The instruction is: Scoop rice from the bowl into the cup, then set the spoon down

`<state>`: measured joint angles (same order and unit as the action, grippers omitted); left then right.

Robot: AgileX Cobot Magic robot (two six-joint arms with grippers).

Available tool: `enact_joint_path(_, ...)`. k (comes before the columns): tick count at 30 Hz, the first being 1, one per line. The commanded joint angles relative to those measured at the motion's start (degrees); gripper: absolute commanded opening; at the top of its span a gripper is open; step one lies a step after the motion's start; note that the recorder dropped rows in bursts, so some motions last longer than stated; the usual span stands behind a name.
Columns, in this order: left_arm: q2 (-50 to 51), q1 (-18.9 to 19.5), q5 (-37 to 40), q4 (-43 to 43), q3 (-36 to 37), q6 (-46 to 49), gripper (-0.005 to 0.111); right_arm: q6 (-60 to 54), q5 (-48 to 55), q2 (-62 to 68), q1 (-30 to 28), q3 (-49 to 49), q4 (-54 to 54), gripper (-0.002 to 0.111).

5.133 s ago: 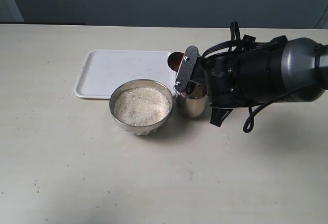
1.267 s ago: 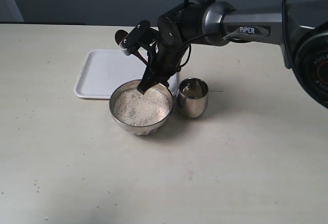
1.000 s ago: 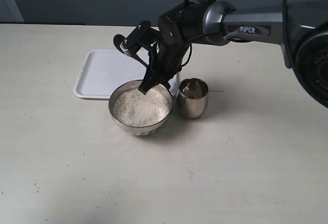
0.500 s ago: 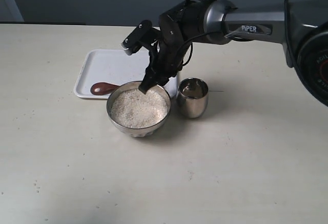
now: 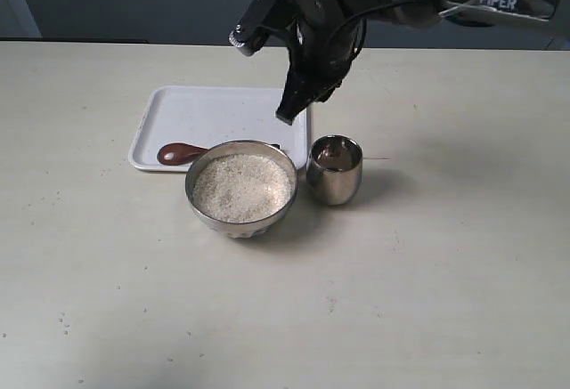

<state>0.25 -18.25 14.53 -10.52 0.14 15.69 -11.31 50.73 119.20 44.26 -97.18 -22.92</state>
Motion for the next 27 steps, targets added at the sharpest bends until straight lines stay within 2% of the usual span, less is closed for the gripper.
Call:
enact_joint_path(1, -0.2, -0.1, -0.8, 0.0, -0.1, -0.1, 0.000, 1.1, 10.1, -5.4, -0.2, -0.4, -3.1, 0.000)
enact_joint_path(6, -0.2, -0.1, -0.8, 0.0, -0.1, -0.1, 0.000, 1.1, 19.2, -12.8, -0.2, -0.1, -3.4, 0.000)
enact_joint_path(11, -0.2, -0.1, -0.8, 0.0, -0.1, -0.1, 0.000, 4.1, 19.2, -26.6, -0.2, -0.1, 0.5, 0.000)
enact_joint_path(16, -0.2, -0.1, -0.8, 0.0, -0.1, -0.1, 0.000, 5.8, 19.2, -43.7, -0.2, -0.1, 9.5, 0.000)
enact_joint_path(27, -0.2, -0.1, -0.8, 0.0, -0.1, -0.1, 0.000, 6.0, 19.2, -62.4, -0.2, -0.3, 22.9, 0.000)
